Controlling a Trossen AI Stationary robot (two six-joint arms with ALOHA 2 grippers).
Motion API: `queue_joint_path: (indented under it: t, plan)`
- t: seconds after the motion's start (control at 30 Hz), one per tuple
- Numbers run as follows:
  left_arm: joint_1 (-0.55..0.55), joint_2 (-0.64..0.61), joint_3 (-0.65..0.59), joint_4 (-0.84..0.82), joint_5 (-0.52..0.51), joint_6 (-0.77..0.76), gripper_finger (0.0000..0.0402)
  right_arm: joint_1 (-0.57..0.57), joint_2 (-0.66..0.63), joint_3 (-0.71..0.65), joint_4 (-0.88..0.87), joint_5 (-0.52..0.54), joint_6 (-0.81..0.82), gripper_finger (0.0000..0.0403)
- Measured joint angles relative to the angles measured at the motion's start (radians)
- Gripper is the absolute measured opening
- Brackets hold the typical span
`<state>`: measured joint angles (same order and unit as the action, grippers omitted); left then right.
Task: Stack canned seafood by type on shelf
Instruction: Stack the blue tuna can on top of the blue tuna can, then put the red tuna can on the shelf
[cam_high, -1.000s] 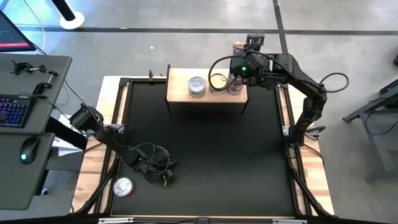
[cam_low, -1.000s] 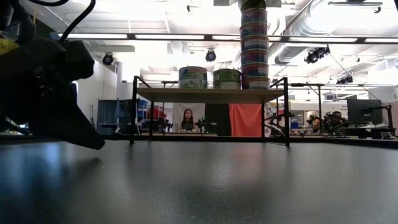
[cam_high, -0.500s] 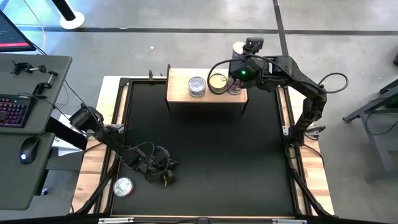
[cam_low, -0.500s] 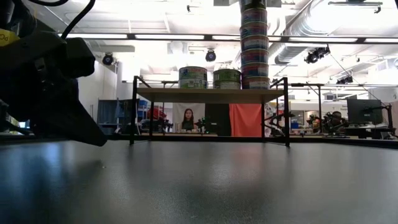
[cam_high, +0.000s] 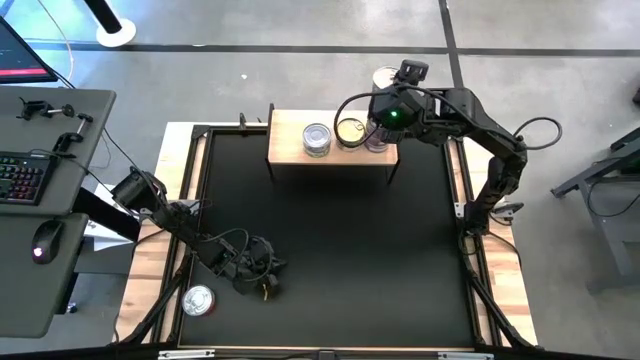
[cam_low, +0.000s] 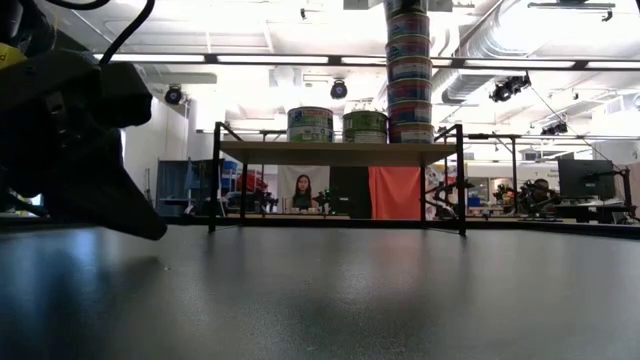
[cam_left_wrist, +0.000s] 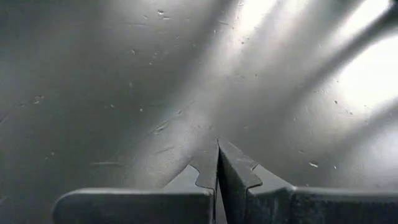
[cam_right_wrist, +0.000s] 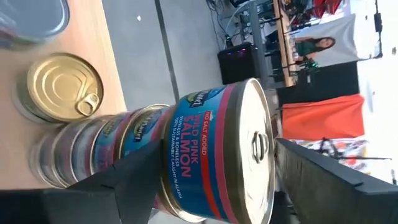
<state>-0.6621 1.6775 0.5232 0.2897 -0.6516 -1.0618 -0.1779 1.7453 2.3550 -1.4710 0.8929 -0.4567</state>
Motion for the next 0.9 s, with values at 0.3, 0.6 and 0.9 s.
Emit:
queue_joint_path:
  t: [0.3, 0.6, 0.9]
  plan:
    - [0.000, 0.000, 0.000, -0.002, 0.024, 0.000, 0.0000, -0.006, -0.044, 0.001, 0.023, -0.038, 0.095, 0.0295]
    - [-0.001, 0.000, 0.000, 0.003, 0.049, 0.000, 0.0000, 0.000, -0.049, 0.002, 0.032, -0.056, 0.135, 0.0295]
    - [-0.063, -0.120, 0.000, 0.079, 0.068, 0.210, 0.0000, 0.147, -0.086, 0.002, 0.159, -0.306, 0.336, 0.0293]
